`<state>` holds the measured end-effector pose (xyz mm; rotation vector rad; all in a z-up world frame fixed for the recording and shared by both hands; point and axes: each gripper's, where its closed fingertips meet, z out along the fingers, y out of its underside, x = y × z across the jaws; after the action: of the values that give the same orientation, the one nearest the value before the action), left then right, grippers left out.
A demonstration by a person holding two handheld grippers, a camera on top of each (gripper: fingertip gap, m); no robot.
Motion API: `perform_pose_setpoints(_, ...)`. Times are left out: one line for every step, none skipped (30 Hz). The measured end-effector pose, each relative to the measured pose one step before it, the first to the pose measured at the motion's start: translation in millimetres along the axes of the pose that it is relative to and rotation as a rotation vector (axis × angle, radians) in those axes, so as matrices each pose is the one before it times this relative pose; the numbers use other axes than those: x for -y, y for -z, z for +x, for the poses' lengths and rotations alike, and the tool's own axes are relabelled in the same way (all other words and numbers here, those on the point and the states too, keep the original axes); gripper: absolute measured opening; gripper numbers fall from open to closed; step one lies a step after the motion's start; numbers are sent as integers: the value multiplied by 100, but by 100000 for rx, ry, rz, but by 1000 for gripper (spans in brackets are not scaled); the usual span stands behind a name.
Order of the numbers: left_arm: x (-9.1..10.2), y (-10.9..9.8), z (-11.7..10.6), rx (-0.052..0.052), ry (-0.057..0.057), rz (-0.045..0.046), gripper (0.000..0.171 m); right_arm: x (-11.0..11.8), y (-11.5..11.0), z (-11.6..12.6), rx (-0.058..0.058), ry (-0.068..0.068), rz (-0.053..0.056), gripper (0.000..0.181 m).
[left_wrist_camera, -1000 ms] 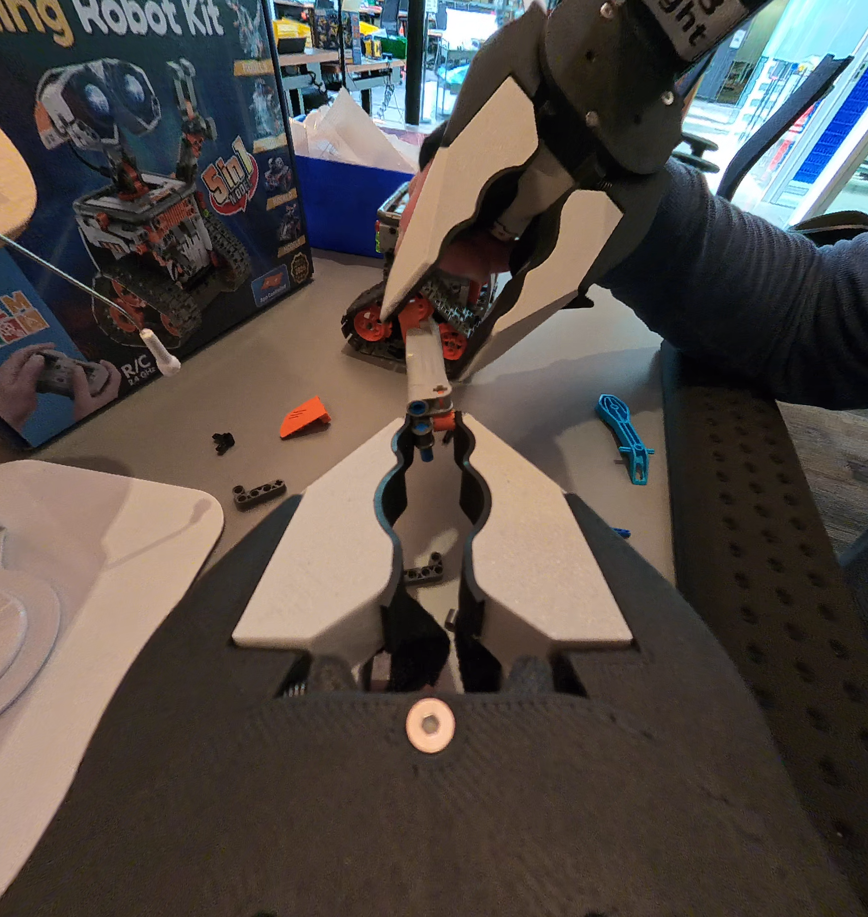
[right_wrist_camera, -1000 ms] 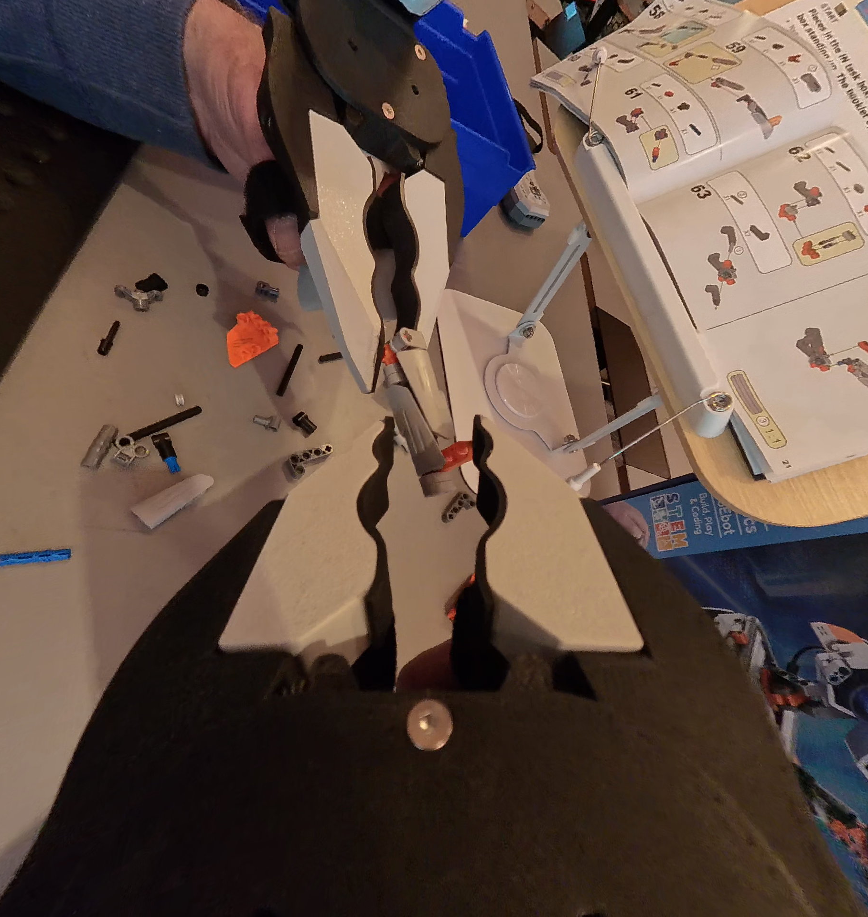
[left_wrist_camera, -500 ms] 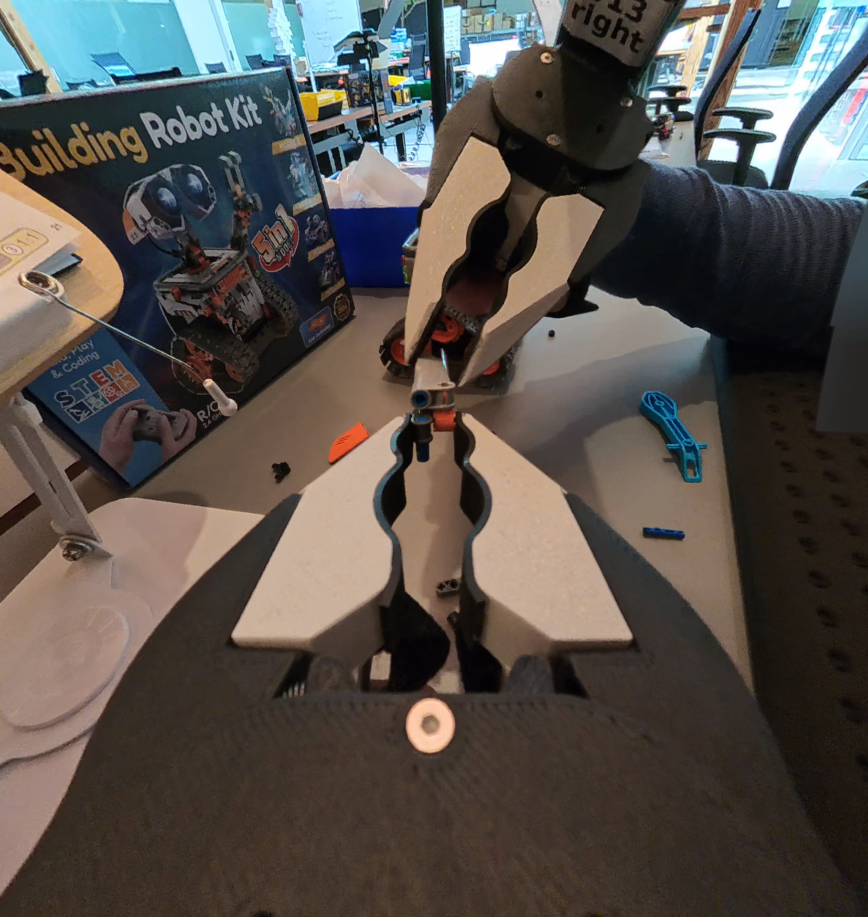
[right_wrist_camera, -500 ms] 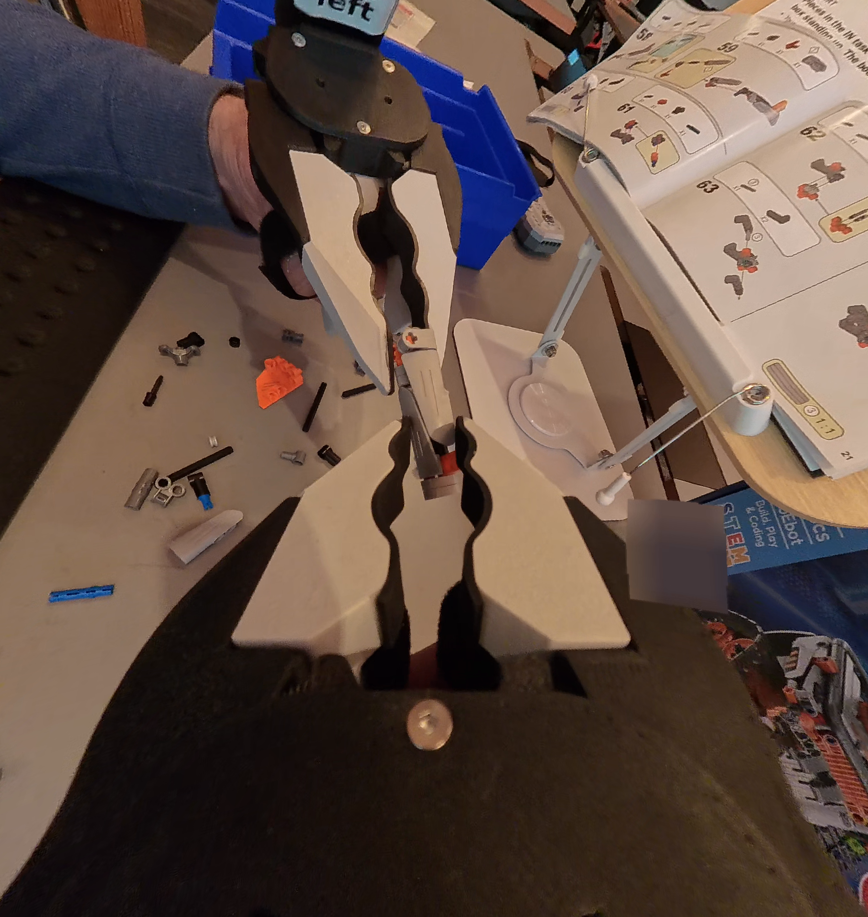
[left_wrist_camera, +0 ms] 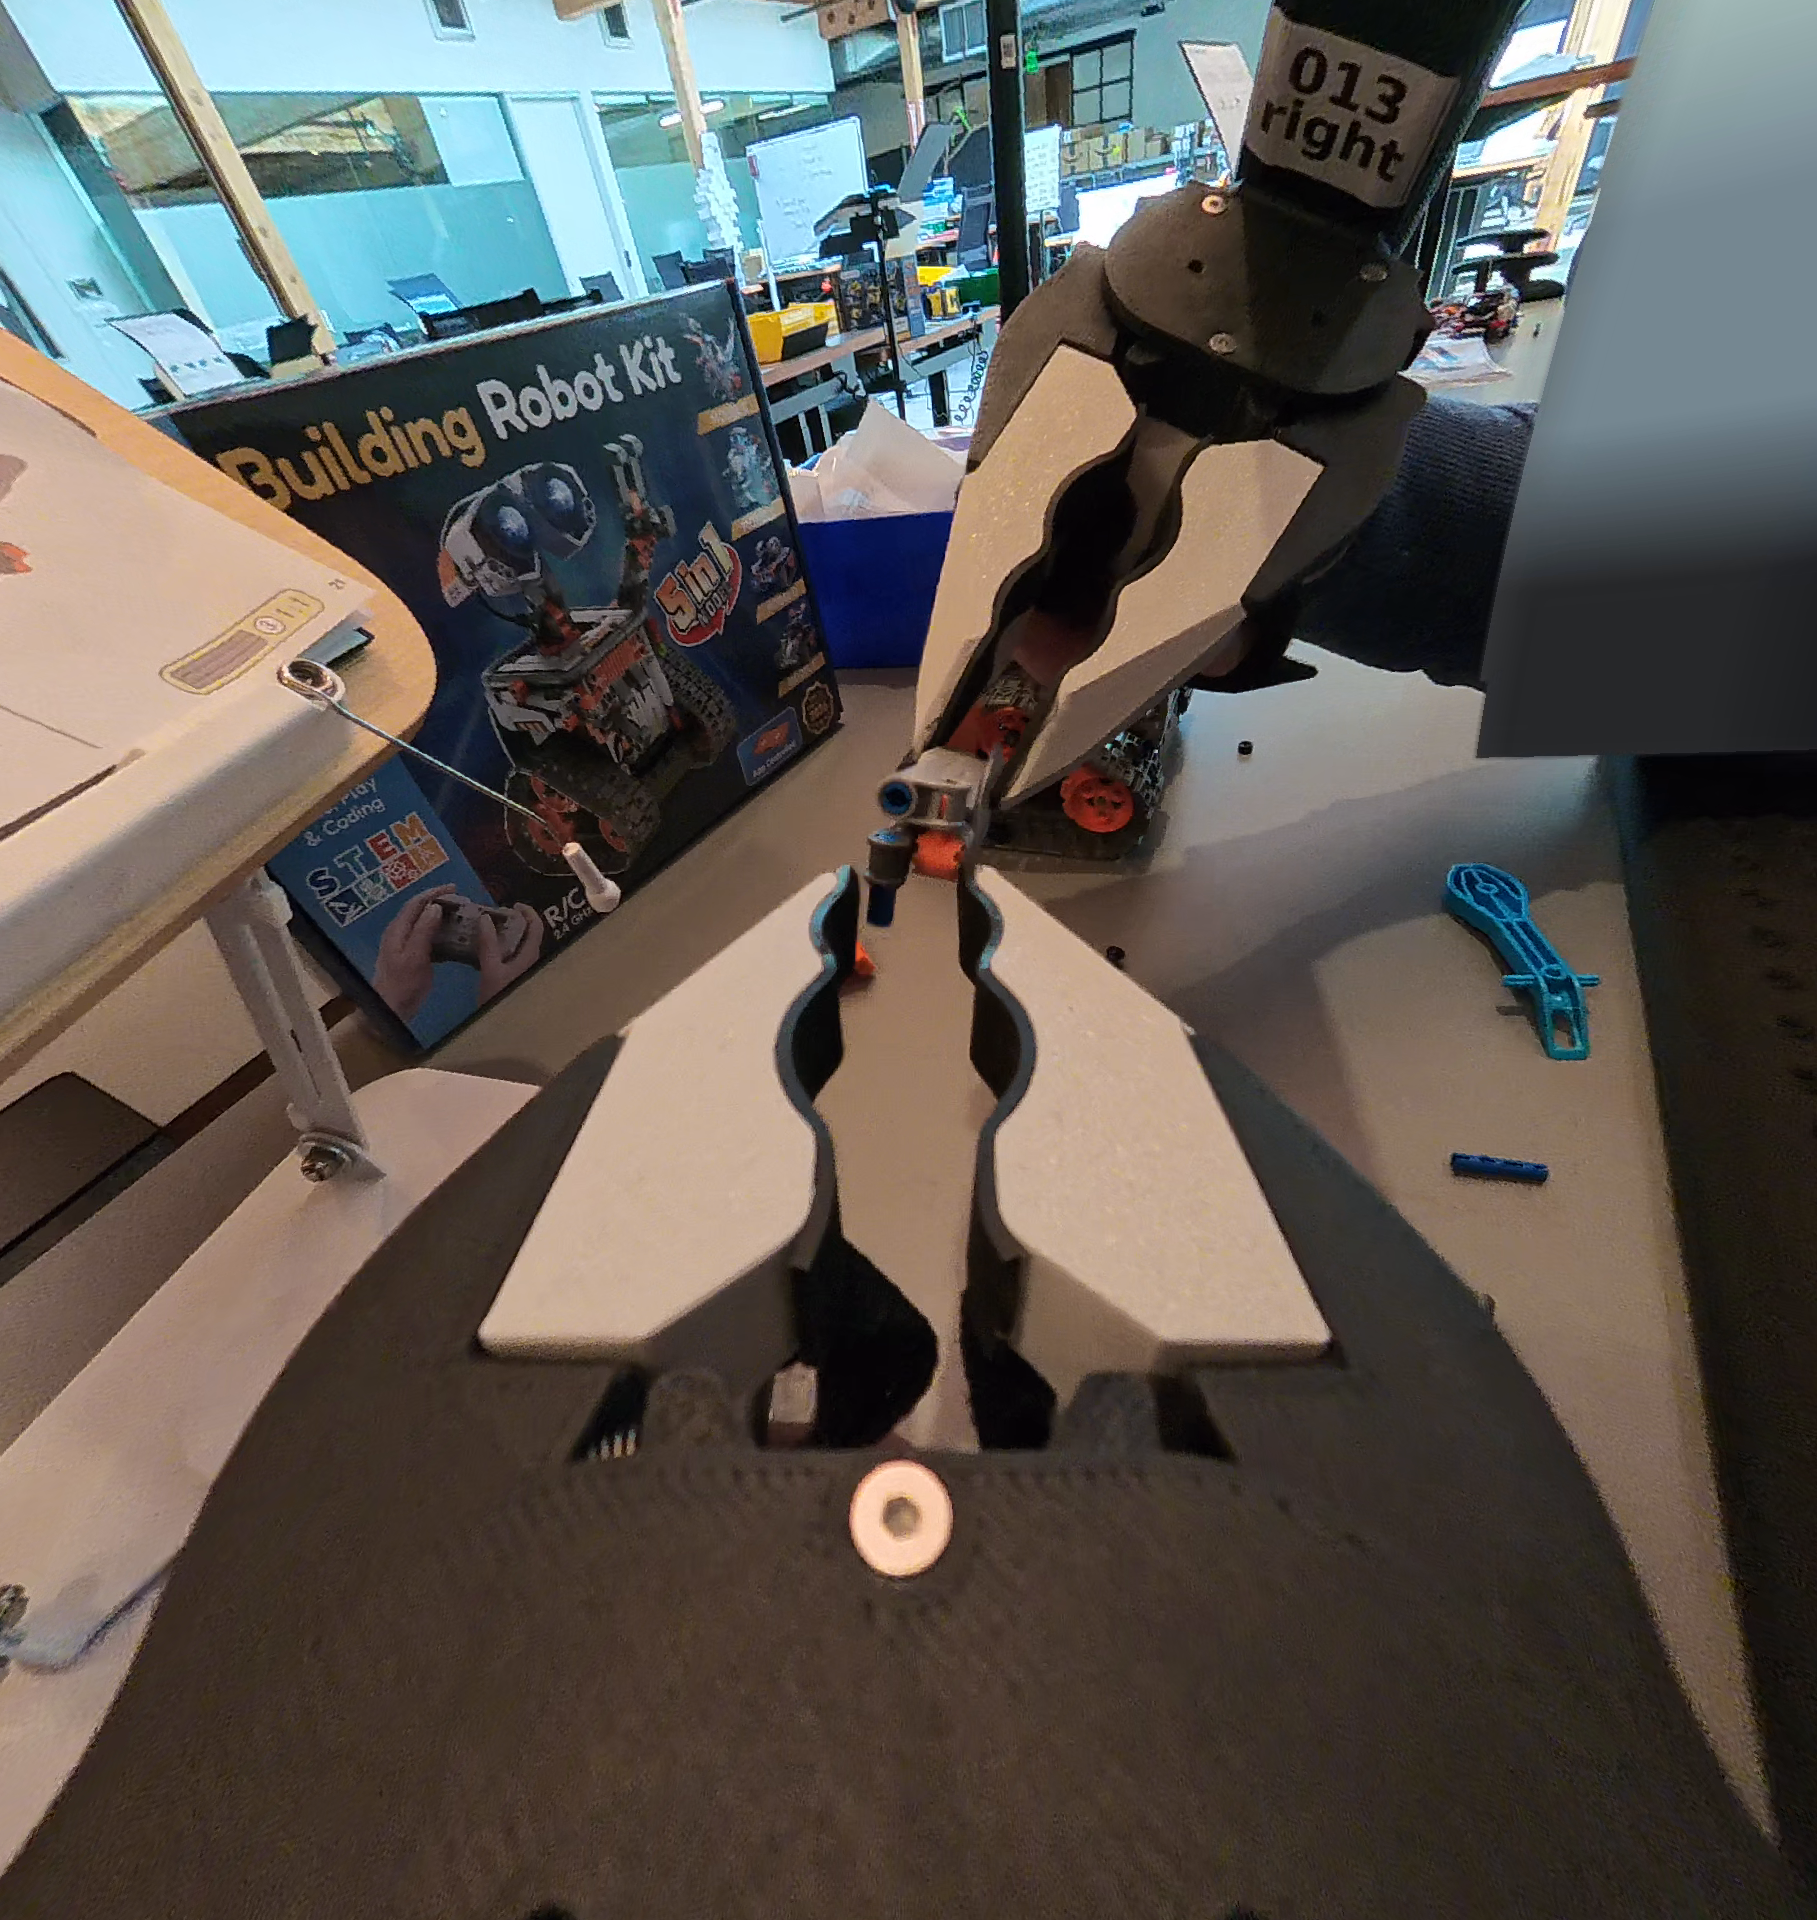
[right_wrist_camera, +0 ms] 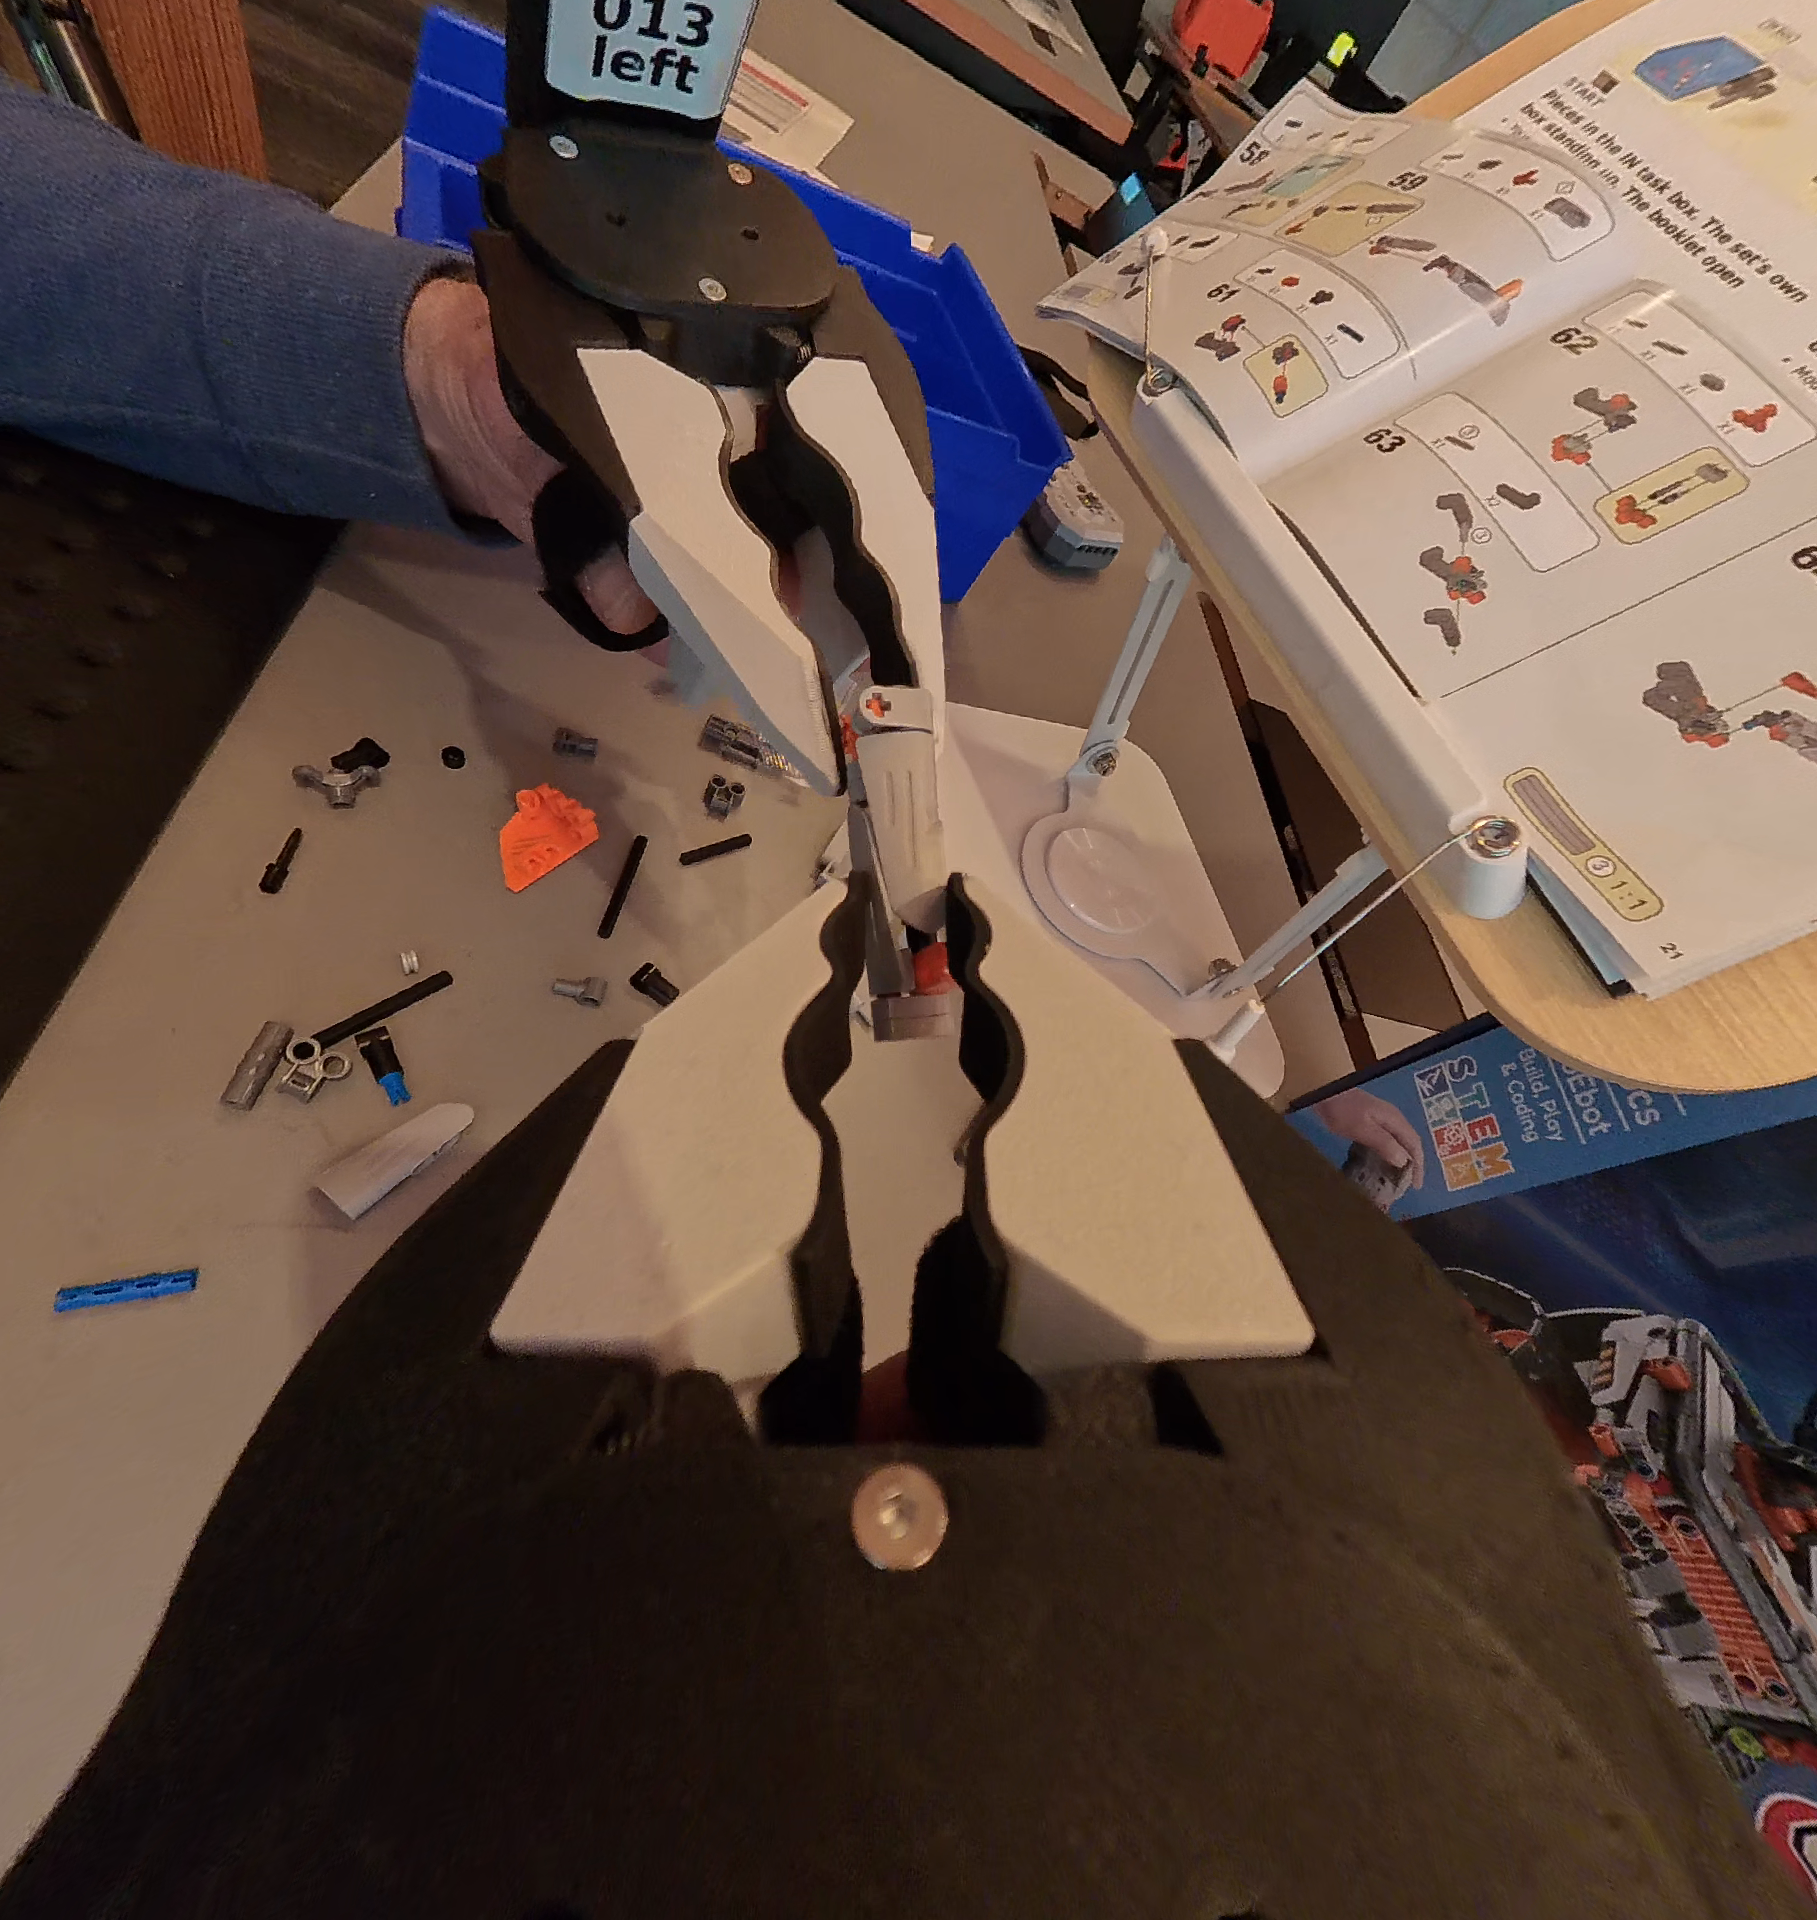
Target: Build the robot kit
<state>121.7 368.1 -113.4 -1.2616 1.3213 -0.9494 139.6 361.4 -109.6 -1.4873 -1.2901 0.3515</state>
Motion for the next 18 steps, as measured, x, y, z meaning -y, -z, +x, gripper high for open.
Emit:
perform_pose_setpoints(-4, 25, -98, 487, -243, -61, 18, -30, -10, -12, -10, 197, -220, 11)
perform_pose_setpoints(36, 19, -103, 509, 45, 263, 18, -37, -8, 30, -316, 363, -226, 11)
perform_pose_setpoints(62, 33, -101, 511, 116, 488, 18, -3, -12, 65, -413, 36, 49, 11)
perform_pose_setpoints(36, 30, -41, 113, 12, 266, 19, -20, -5, 21, -19, -313, -15, 11)
perform_pose_setpoints(69, 48, -60, 233, -98, 457, 18, -81, -15, 36, -41, -159, -286, 11)
perform_pose_setpoints(60, 40, -52, 136, 101, 398, 19, -46, 0, 47, -231, 35, -151, 11)
perform_pose_setpoints(-7, 18, 25, -380, 351, -46, 18, -2, 10, 1, 61, -148, 112, 11)
perform_pose_setpoints(-25, -16, 21, -178, 181, -112, 19, 9, 1, -12, 176, -223, 101, 11)
perform_pose_setpoints(-25, -8, -31, 371, -338, -19, 19, 2, -16, 5, -89, 62, -102, 11)
perform_pose_setpoints(-31, -5, -12, 133, -231, -194, 19, -11, 0, 15, -201, 212, -120, 11)
perform_pose_setpoints(35, 12, 19, -220, 184, 236, 18, 17, 7, -9, -6, 90, 1, 11)
perform_pose_setpoints(32, 18, -4, -211, 430, 344, 18, 31, 23, -4, 31, 24, 151, 11)
perform_pose_setpoints(27, 19, -12, -183, 513, 311, 18, 24, 9, -4, 71, -83, 92, 11)
perform_pose_setpoints(53, 9, 27, -313, 397, 387, 18, -4, 8, 0, 121, -157, 14, 11)
perform_pose_setpoints(35, -3, 17, -180, 194, 290, 18, -4, 14, 6, 42, -112, -5, 11)
perform_pose_setpoints(26, 4, 17, -88, -37, 114, 18, -14, 18, 8, 92, -160, -24, 11)
perform_pose_setpoints(48, 18, 104, -529, -223, 262, 19, -20, 14, -15, 175, -97, -58, 11)
perform_pose_setpoints(74, 26, 167, -848, -349, 357, 21, -30, 22, -5, 150, 0, -222, 11)
